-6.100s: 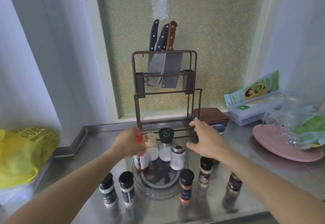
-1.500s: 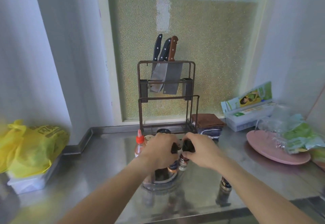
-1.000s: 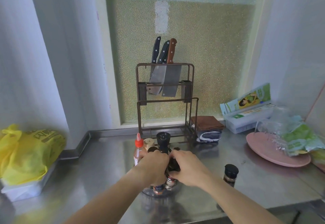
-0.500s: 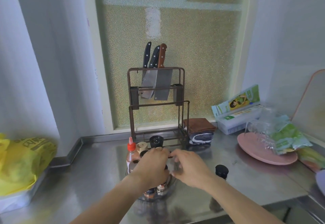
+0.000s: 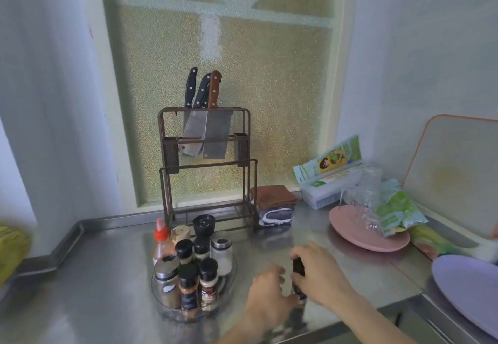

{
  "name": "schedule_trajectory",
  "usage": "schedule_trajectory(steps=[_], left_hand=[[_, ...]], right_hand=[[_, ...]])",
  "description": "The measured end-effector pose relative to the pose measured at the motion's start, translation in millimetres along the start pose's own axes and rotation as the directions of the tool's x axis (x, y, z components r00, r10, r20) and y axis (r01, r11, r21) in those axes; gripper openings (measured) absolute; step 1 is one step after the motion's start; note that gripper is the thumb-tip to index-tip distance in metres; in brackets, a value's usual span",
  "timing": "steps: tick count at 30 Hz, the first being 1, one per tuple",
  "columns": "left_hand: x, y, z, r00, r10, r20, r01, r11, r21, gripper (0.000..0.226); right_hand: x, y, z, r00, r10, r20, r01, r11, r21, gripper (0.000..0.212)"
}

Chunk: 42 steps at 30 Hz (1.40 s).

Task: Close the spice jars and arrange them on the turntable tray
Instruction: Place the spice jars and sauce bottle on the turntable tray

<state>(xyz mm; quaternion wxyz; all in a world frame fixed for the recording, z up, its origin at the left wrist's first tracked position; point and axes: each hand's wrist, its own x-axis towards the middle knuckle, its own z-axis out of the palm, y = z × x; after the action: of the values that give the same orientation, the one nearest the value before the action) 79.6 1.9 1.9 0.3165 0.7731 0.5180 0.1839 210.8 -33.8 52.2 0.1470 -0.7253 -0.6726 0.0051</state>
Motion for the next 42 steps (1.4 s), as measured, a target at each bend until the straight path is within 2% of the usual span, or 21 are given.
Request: schedule_trajectory(steps=[6,10,13,16,18,23,26,28,32,35,38,40,42], left_hand=[[3.5,1.6,20.2,0.997,-0.051,-0.059,0.041,0.984,-0.173,0.021],[-6.1,3.6,9.3,0.982,-0.039,-0.185,0.003,0.981,-0.194,0.009],[-21.1,-7.0,-4.5,0.945,-0.011,-0.328,-0.066,0.973,-0.222,0.004],[-40.7,-24.9,-20.2,0.9,0.006,-0.435,-0.091,0.98,-0.175,0.029],[-54.3,-38.2,-32.9,0.887,0.0,-0.461,-0.084,0.983,-0.162,0.035],[-84.2,-65.7,-69.1,0.853,-0.082,-0.516,-0.029,0.978,-0.204,0.021],[-96.1,-83.9,-87.1,0.841,-0.12,-0.527,-0.008,0.972,-0.234,0.027],[-101.5,-94.8,-98.2,0.803,-0.173,-0.57,0.022,0.965,-0.261,0.026],[-104.6,-112.3,-120.7,0.684,-0.3,-0.665,0.057,0.931,-0.362,0.024],[-103.3,-126.3,-131.4,0.659,-0.418,-0.625,0.168,0.892,-0.42,0.019],[-95.6,-149.6,-133.2,0.71,-0.471,-0.524,0.285,0.872,-0.397,0.043],[-85.1,-169.3,-132.0,0.747,-0.493,-0.446,0.339,0.86,-0.383,0.051],[-83.3,-166.8,-136.4,0.781,-0.493,-0.383,0.345,0.852,-0.393,0.047]], right_hand=[[0.6,4.9,4.5,1.0,0.01,0.022,-0.01,1.0,-0.007,0.033],[2.3,-2.7,7.6,1.0,0.016,-0.027,-0.015,0.999,0.04,0.032],[9.9,-23.5,5.2,0.995,-0.015,-0.101,0.027,0.992,0.119,0.036],[21.4,-49.9,5.8,0.986,-0.047,-0.159,0.08,0.975,0.208,0.039],[28.4,-67.6,8.3,0.982,-0.051,-0.184,0.101,0.956,0.276,0.04],[41.2,-100.9,17.3,0.978,-0.079,-0.193,0.142,0.929,0.34,0.038],[45.4,-109.2,27.6,0.977,-0.116,-0.179,0.169,0.931,0.323,0.036],[46.5,-111.6,35.3,0.976,-0.136,-0.169,0.184,0.932,0.312,0.035],[44.8,-111.4,51.1,0.976,-0.162,-0.146,0.202,0.923,0.327,0.036],[43.5,-110.7,59.3,0.978,-0.168,-0.121,0.202,0.909,0.365,0.039],[44.3,-104.5,60.7,0.978,-0.177,-0.107,0.206,0.877,0.433,0.032],[45.5,-97.6,58.1,0.987,-0.1,-0.127,0.151,0.845,0.513,0.018],[49.4,-88.0,61.2,0.991,0.036,-0.126,0.04,0.831,0.555,0.023]])
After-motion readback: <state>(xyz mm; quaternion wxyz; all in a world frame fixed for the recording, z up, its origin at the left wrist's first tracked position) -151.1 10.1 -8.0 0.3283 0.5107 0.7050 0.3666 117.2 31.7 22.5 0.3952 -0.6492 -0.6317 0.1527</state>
